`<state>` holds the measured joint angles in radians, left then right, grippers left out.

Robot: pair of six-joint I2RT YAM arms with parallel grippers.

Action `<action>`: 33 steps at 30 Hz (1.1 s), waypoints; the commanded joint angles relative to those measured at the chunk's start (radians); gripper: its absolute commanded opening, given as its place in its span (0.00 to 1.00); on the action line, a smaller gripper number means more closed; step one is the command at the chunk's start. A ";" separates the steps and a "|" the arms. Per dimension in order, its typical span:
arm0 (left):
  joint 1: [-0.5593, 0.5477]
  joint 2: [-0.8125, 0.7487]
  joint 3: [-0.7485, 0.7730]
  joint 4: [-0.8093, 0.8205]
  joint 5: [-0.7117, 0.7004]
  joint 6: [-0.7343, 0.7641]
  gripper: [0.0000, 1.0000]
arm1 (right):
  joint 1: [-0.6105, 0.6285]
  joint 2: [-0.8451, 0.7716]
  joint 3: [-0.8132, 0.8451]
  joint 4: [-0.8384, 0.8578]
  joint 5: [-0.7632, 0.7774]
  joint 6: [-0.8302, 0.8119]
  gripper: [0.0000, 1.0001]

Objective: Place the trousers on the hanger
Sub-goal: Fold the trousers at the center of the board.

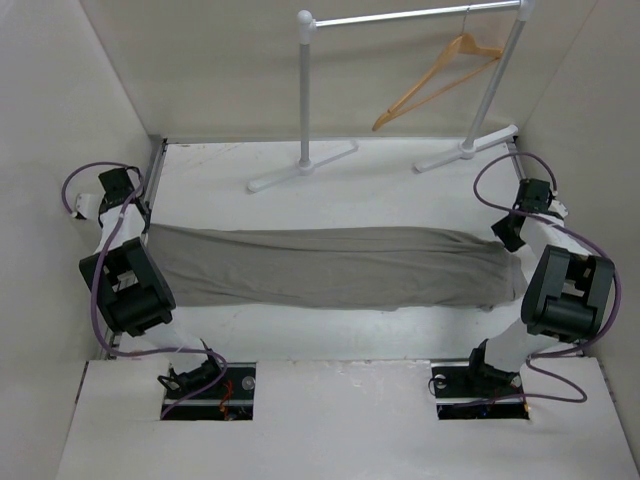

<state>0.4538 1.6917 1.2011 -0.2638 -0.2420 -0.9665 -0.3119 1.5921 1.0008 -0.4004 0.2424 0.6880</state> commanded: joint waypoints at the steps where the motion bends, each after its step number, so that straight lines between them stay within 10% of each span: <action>1: 0.006 0.008 0.052 0.021 -0.008 -0.020 0.00 | 0.006 0.034 0.067 0.000 -0.026 -0.001 0.42; 33: -0.007 0.091 0.175 0.012 -0.003 -0.029 0.00 | 0.076 0.051 0.062 -0.110 -0.006 0.008 0.41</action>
<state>0.4507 1.7714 1.3277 -0.2634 -0.2363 -0.9855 -0.2512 1.6268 1.0309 -0.4938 0.2642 0.6769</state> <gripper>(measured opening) 0.006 0.412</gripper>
